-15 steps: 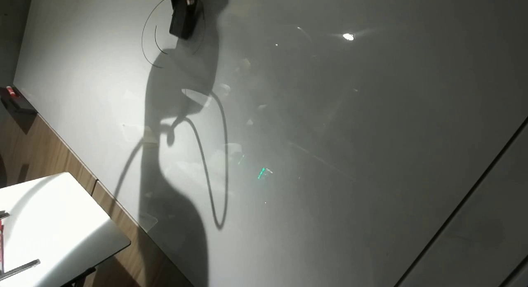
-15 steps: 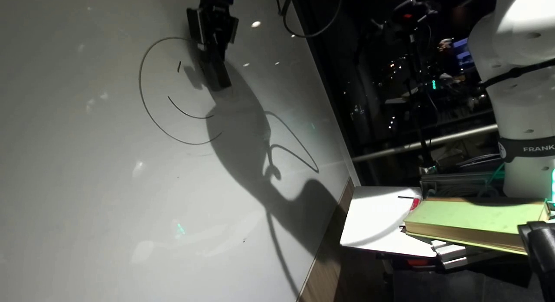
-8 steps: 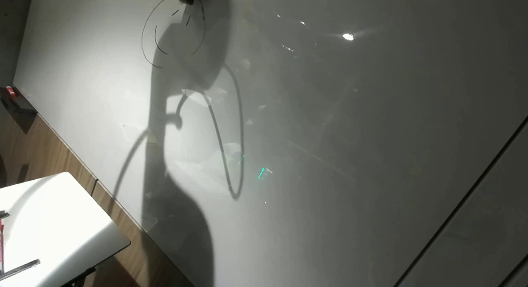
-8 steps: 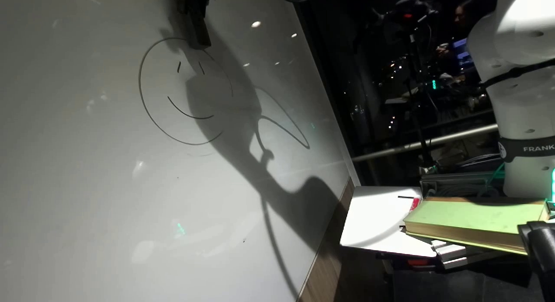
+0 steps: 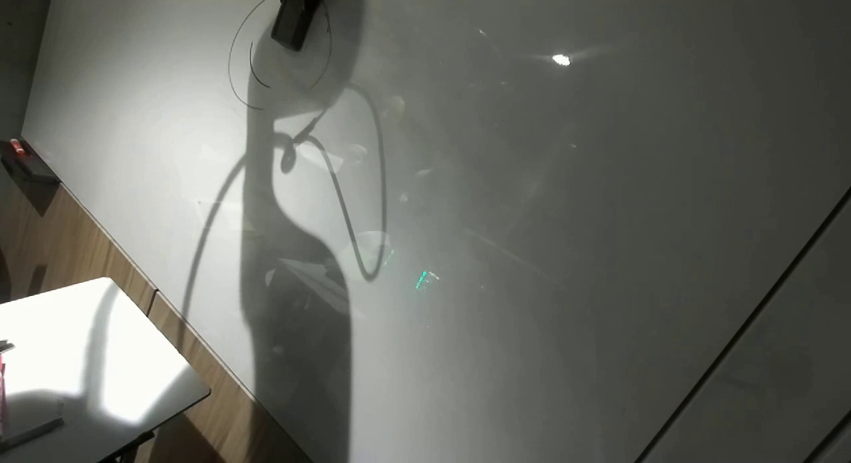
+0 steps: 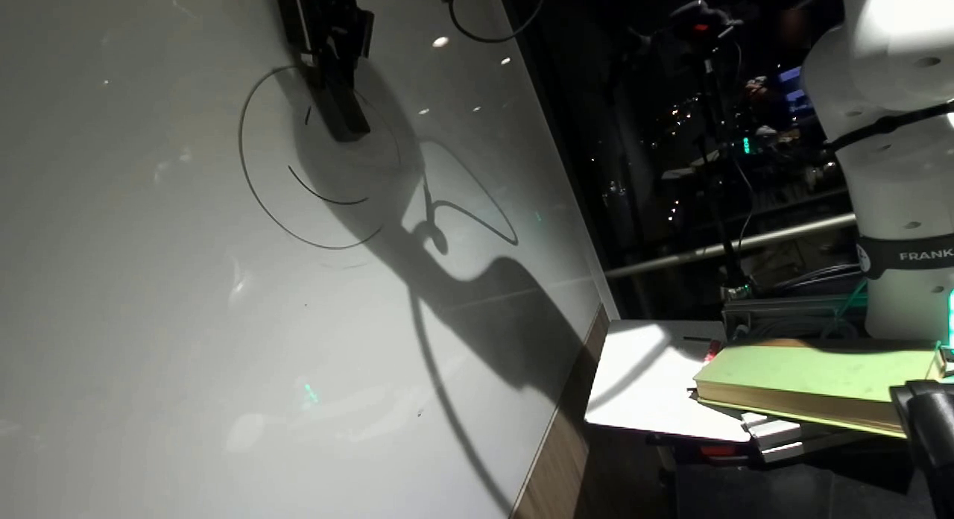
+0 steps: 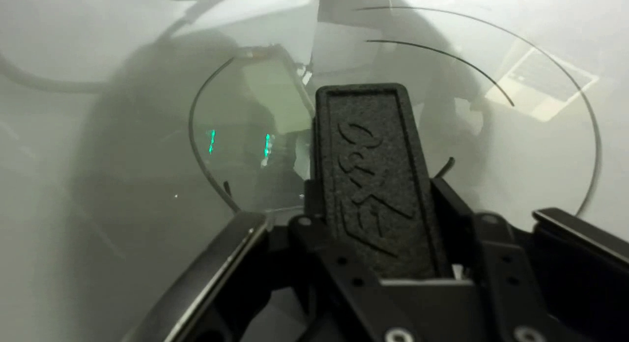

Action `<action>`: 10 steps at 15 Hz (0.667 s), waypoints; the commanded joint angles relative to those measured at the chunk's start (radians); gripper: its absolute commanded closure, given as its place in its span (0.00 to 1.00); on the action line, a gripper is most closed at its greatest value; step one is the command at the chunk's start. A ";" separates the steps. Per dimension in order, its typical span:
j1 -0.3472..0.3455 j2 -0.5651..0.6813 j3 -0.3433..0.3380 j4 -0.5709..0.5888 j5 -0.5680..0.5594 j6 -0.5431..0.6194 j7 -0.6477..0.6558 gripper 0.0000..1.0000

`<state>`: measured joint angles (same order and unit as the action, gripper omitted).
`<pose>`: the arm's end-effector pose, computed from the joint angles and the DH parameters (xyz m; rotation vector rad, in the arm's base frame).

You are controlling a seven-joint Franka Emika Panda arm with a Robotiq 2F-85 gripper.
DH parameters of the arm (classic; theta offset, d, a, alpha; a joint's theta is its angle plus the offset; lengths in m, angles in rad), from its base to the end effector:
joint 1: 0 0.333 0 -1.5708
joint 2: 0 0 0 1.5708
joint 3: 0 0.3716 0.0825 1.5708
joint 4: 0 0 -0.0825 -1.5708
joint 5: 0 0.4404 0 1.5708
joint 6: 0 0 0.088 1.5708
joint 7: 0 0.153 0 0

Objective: Erase the drawing on the whiteboard

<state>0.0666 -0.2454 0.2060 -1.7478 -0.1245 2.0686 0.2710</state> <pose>0.5589 0.1618 0.7419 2.9917 0.0568 0.9017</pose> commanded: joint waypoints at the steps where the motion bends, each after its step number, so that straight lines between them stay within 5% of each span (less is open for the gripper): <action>1: -0.001 0.091 -0.024 0.122 0.003 -0.037 -0.027 0.70; 10: -0.048 0.093 -0.141 0.079 0.043 -0.053 -0.077 0.70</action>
<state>0.0577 -0.2083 0.1301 -1.6904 -0.1045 1.9439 0.2526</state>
